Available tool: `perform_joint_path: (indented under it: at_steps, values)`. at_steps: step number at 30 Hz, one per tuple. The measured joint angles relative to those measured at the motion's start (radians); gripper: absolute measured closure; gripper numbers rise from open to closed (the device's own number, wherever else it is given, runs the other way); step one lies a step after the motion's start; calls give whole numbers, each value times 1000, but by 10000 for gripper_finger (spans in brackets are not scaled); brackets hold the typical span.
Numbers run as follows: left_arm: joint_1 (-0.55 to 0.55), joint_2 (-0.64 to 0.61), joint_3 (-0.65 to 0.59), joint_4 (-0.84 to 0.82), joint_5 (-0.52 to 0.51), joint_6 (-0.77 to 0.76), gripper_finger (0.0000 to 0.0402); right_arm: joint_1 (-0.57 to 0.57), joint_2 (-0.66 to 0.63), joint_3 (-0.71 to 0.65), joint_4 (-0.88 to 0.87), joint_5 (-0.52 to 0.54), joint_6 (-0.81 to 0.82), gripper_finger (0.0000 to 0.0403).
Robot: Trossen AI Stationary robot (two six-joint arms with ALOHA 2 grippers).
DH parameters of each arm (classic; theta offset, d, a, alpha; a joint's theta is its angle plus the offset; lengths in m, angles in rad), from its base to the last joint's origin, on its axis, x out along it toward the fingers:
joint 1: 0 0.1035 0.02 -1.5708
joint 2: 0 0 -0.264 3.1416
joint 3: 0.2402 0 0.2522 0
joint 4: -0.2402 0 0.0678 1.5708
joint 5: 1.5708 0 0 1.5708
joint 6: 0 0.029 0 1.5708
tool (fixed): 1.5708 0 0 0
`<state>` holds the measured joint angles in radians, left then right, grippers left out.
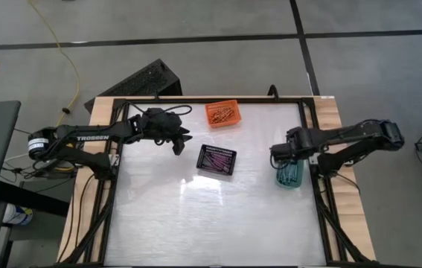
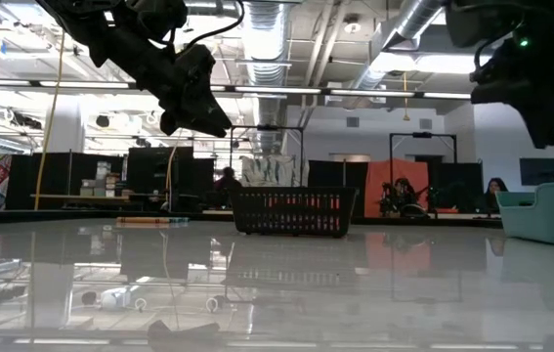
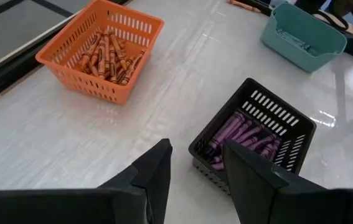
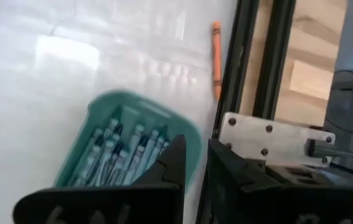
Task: Sort crayons
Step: Put the orange crayon into the orange bin
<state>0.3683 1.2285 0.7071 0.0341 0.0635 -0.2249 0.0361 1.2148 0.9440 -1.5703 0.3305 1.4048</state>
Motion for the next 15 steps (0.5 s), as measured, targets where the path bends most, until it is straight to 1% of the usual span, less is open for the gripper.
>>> perform_joint_path:
  at_steps: [6,12,15]
  values:
    - [0,0,0,0,0,0,270,-47,0,0,12,65,-6,341]
    - [0,0,0,0,0,0,270,-89,0,0,53,68,-109,341]
    - [0,0,0,0,0,0,270,-101,0,0,75,68,-127,341]
